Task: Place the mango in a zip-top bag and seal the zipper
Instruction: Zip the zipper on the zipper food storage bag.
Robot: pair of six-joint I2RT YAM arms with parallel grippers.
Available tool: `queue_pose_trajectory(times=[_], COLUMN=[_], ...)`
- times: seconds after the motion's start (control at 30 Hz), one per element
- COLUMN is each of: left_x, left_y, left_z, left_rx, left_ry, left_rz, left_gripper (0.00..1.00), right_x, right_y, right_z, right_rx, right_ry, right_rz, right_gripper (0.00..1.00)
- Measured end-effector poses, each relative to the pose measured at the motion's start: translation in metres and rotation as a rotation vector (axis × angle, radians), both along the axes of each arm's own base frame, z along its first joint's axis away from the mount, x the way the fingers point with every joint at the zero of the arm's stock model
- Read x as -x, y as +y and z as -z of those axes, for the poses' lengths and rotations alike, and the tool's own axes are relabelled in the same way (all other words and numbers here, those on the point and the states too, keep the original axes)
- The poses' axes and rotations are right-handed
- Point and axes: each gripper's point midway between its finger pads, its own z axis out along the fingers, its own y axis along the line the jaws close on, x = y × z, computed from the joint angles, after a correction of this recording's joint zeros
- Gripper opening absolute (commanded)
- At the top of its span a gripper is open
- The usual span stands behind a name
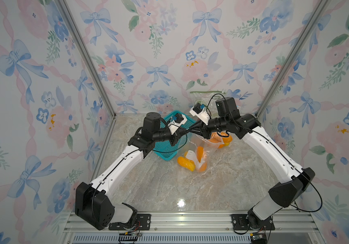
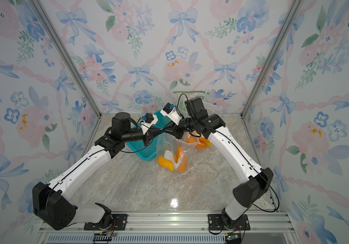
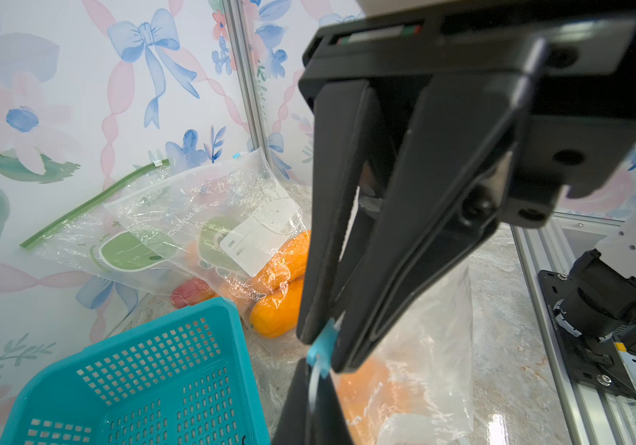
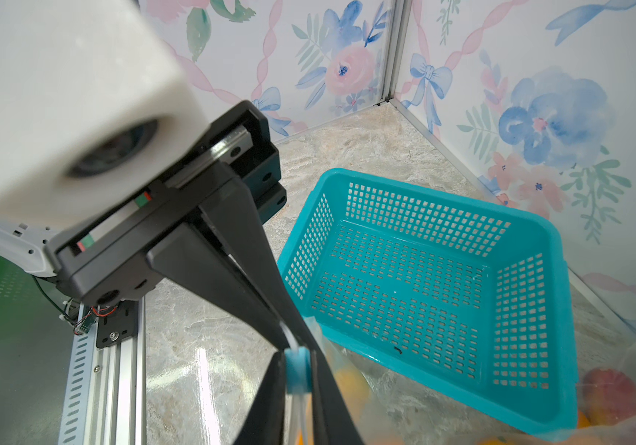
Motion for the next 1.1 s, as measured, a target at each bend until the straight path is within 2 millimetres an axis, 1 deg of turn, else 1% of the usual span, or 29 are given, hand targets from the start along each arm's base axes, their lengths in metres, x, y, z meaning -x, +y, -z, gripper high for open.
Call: queue_pose_trajectory(times=[0.07,0.17,0.2,0.23,0.27,0.33,0.47,0.77,0.87,1.1], left_x=[0.001,0.001,0.001,0.001,0.000,0.000,-0.001,-0.003,-0.003,-0.006], left_y=[0.000,0.000,0.000,0.001,0.001,0.002,0.002,0.005,0.006,0.010], left_z=[0.000,0.000,0.000,0.000,0.001,0.001,0.002,0.003,0.004,0.005], left_rx=[0.002,0.005,0.006,0.006,0.005,0.004,0.004,0.002,0.002,0.007], left_ry=[0.002,0.006,0.008,0.009,0.011,0.015,0.016,0.024,0.025,0.038], left_rz=[0.004,0.009,0.008,0.006,0.005,0.005,0.005,-0.002,-0.005,-0.015], left_gripper=[0.00,0.00,0.00,0.00,0.00,0.00,0.00,0.00,0.00,0.00], right_x=[0.001,0.002,0.001,0.000,0.000,-0.001,-0.001,-0.004,-0.004,-0.006], right_y=[0.000,0.000,0.001,0.001,0.002,0.003,0.008,0.011,0.012,0.011], right_z=[0.000,0.000,0.000,0.001,0.001,0.003,0.004,0.005,0.005,0.006], right_rx=[0.004,0.012,0.014,0.015,0.015,0.018,0.021,0.028,0.033,0.045], right_ry=[-0.002,0.000,0.000,0.001,0.002,0.002,0.005,0.005,-0.001,-0.020], right_rz=[-0.004,-0.005,-0.005,-0.006,-0.006,-0.009,-0.018,-0.024,-0.023,-0.019], right_gripper=[0.10,0.10,0.11,0.14,0.19,0.21,0.20,0.09,0.00,0.00])
